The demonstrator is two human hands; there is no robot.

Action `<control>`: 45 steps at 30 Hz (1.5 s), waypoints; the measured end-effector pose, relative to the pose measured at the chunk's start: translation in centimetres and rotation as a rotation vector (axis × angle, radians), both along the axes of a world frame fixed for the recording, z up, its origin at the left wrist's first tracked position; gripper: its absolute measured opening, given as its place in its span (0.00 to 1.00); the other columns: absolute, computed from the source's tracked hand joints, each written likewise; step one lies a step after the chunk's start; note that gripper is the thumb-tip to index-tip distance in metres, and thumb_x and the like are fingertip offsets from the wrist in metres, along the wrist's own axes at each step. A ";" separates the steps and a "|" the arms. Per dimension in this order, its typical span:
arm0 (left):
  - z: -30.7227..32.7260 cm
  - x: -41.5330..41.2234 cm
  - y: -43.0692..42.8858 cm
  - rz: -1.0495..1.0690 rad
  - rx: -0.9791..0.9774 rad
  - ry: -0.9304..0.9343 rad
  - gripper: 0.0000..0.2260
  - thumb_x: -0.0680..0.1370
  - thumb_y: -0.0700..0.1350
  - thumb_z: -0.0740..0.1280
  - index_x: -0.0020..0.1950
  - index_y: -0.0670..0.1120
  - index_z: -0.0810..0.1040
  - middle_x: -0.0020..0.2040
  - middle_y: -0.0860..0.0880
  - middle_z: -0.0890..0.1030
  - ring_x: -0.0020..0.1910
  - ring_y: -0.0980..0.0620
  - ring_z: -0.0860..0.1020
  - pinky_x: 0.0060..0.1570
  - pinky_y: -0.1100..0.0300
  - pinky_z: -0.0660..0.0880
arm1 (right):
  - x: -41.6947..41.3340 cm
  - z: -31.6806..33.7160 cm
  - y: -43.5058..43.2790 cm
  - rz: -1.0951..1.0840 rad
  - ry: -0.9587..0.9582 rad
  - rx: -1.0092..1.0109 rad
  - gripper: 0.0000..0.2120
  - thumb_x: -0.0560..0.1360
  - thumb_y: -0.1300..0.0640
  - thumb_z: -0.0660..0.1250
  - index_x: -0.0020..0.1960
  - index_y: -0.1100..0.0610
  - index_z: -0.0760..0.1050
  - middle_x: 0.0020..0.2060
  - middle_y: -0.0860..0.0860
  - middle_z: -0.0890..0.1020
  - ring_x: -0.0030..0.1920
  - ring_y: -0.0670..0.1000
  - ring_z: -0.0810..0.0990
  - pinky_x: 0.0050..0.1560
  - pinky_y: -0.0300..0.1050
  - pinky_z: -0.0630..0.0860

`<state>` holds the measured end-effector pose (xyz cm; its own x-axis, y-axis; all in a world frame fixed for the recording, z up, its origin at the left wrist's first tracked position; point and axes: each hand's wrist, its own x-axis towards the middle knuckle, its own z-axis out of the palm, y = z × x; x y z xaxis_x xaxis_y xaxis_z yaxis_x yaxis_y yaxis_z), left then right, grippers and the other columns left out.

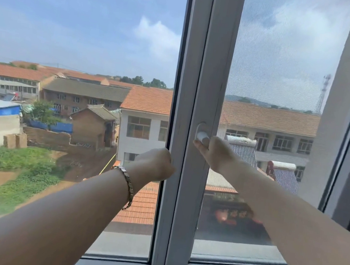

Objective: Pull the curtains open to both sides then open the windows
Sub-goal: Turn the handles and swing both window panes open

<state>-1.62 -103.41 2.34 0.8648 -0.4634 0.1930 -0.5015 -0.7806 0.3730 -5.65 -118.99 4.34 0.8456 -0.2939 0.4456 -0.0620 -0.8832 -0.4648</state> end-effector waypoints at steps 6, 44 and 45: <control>-1.1 0.0 -0.9 0.028 0.024 0.014 0.10 0.75 0.42 0.58 0.33 0.46 0.72 0.40 0.46 0.80 0.38 0.47 0.78 0.36 0.59 0.73 | 0.1 0.2 -0.5 -0.041 -0.008 -0.162 0.25 0.76 0.36 0.51 0.31 0.54 0.63 0.28 0.50 0.72 0.26 0.49 0.72 0.28 0.40 0.67; 0.7 -31.2 -8.5 -0.714 -0.098 -0.060 0.14 0.78 0.42 0.60 0.32 0.42 0.69 0.29 0.49 0.69 0.26 0.53 0.64 0.29 0.61 0.66 | -39.9 -0.9 0.2 -0.986 -0.498 -0.139 0.43 0.74 0.39 0.60 0.75 0.65 0.46 0.73 0.63 0.58 0.73 0.59 0.59 0.72 0.55 0.59; 0.7 -31.8 -9.1 -0.715 -0.091 -0.065 0.12 0.78 0.41 0.60 0.34 0.41 0.70 0.29 0.50 0.68 0.26 0.54 0.64 0.28 0.62 0.65 | -40.1 -0.7 -0.1 -0.997 -0.396 -0.149 0.50 0.72 0.39 0.64 0.75 0.66 0.39 0.75 0.63 0.53 0.75 0.60 0.54 0.74 0.55 0.54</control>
<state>-33.42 -112.47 3.07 0.3416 -0.8914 0.2980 -0.9012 -0.2206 0.3731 -45.78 -119.13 3.67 0.0446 -0.6897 0.7227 -0.6526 -0.5678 -0.5016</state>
